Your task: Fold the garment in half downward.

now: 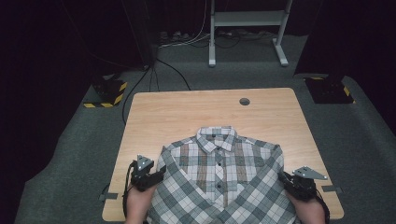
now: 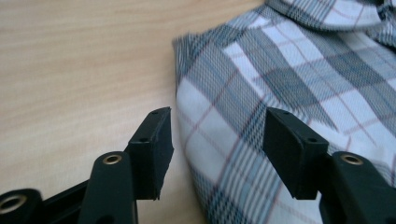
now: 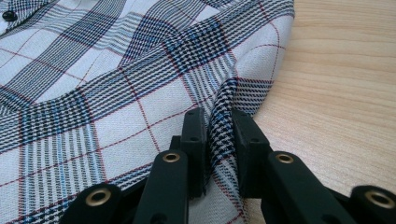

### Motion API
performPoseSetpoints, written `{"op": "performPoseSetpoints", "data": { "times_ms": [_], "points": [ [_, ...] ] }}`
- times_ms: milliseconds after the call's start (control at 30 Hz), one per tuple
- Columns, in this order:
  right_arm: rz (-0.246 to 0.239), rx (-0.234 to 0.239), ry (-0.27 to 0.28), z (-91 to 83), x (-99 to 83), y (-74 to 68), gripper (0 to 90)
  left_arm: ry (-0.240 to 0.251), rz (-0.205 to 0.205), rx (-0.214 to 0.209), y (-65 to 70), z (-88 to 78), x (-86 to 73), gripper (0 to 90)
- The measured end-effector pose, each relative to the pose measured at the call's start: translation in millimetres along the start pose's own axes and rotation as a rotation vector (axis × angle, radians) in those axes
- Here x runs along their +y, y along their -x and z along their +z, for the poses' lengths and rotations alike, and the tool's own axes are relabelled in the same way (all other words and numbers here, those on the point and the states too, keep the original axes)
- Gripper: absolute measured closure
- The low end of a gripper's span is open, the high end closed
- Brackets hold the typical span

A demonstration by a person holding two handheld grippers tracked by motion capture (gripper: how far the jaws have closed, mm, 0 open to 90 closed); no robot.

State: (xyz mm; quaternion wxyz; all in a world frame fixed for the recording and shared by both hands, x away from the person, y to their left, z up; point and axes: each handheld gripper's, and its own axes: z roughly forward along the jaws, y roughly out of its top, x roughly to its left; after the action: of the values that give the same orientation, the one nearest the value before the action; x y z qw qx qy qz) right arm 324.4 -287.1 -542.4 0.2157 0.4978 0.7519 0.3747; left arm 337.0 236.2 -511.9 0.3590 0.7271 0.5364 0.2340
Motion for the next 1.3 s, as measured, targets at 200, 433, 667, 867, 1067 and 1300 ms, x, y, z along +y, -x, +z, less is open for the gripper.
{"op": "performPoseSetpoints", "data": {
  "times_ms": [200, 433, 667, 867, 1067, 1300],
  "points": [
    [0.003, 0.003, 0.000, 0.0, 0.0, 0.5, 76.1, -0.013, 0.012, 0.016, -0.4, 17.2, 15.7, 37.9],
    [-0.002, -0.003, 0.000, 0.0, -0.1, -0.5, 76.1, -0.037, 0.011, 0.027, -4.1, 36.0, 26.8, 35.5],
    [0.000, -0.001, 0.001, 0.0, -0.1, -0.1, 76.1, -0.086, -0.009, 0.029, -8.1, 55.1, 31.5, 34.9],
    [0.001, -0.001, 0.000, 0.0, -0.1, -0.1, 76.1, -0.115, -0.032, 0.020, -10.9, 63.3, 27.3, 43.9],
    [-0.001, -0.002, 0.001, 0.0, -0.1, -0.2, 76.1, -0.093, -0.023, 0.030, -13.8, 62.4, 25.1, 59.9],
    [0.000, -0.012, 0.002, -0.1, 0.0, -0.6, 73.3, -0.082, -0.050, 0.002, -18.4, 61.1, 22.7, 79.3]
  ]
}}
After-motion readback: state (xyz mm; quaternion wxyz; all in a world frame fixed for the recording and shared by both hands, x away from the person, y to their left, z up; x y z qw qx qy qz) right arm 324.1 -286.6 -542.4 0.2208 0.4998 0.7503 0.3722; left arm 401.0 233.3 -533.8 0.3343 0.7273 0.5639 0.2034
